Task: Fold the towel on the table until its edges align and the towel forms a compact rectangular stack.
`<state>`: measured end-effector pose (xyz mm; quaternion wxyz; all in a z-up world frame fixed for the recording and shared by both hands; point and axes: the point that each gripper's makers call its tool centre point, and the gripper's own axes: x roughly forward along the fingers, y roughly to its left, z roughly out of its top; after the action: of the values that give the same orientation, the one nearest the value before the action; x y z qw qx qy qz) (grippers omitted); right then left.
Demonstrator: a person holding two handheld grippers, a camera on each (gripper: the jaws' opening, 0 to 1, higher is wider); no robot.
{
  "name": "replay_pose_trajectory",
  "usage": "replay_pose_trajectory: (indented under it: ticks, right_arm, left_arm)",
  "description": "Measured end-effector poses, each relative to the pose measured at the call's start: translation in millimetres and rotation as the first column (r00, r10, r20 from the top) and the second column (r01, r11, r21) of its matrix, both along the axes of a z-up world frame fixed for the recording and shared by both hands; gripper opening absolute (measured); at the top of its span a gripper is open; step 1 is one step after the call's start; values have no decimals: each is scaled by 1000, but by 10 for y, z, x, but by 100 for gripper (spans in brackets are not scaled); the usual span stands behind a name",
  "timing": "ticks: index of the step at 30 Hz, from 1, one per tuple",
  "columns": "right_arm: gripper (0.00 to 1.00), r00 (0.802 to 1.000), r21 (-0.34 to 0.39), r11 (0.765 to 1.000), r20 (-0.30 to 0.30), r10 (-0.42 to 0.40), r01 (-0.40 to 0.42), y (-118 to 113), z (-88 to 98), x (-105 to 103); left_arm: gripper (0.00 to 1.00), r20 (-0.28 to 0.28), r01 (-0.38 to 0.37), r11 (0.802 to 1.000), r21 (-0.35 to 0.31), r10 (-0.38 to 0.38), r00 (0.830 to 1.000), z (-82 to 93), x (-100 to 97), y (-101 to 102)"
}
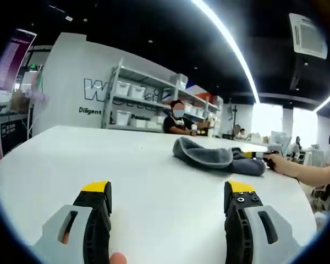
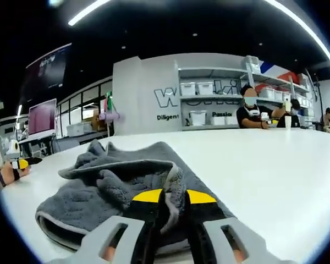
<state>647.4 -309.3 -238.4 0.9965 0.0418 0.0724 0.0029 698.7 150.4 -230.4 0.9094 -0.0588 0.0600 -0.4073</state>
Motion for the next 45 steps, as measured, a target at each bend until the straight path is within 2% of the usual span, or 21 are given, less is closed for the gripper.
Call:
replay_pose_trajectory:
  ticks: [9,18,29,31,33,35,42,45]
  right_arm:
    - [16,998,46,999,60,-5,2,-30,103,-43]
    - [25,993,79,996,111,29,-38,18,185,-115]
    - [37,990,117,990,127,59,-74,-89,183,-247]
    - [39,986,133,984,131,99,-116,-53,182,-274]
    - [41,981,51,987,125,148,-155,4,163,-310]
    - [43,973,52,980,134,186,-194,109,179,-324]
    - [66,942,21,948,120,314,-319,366,153,-348]
    - [72,926,19,932,122,357,-362,433,151,-399]
  left_arm:
    - [82,0,0,1000,0,0,1000,-3,-8,-3]
    - [82,0,1,1000,0,-1,1000,-4,-20,-10]
    - [82,0,4,1000,1,-4,1000,-4,-20,-16]
    - [82,0,4,1000,2,-4,1000,-4,-19,-16]
    - [82,1,4,1000,2,-4,1000,-5,-23,-18]
    - [82,1,5,1000,2,-5,1000,-4,-26,-20]
    - [82,1,6,1000,2,-6,1000,-2,-18,-17]
    - [82,1,7,1000,0,-7,1000,2,-5,-12]
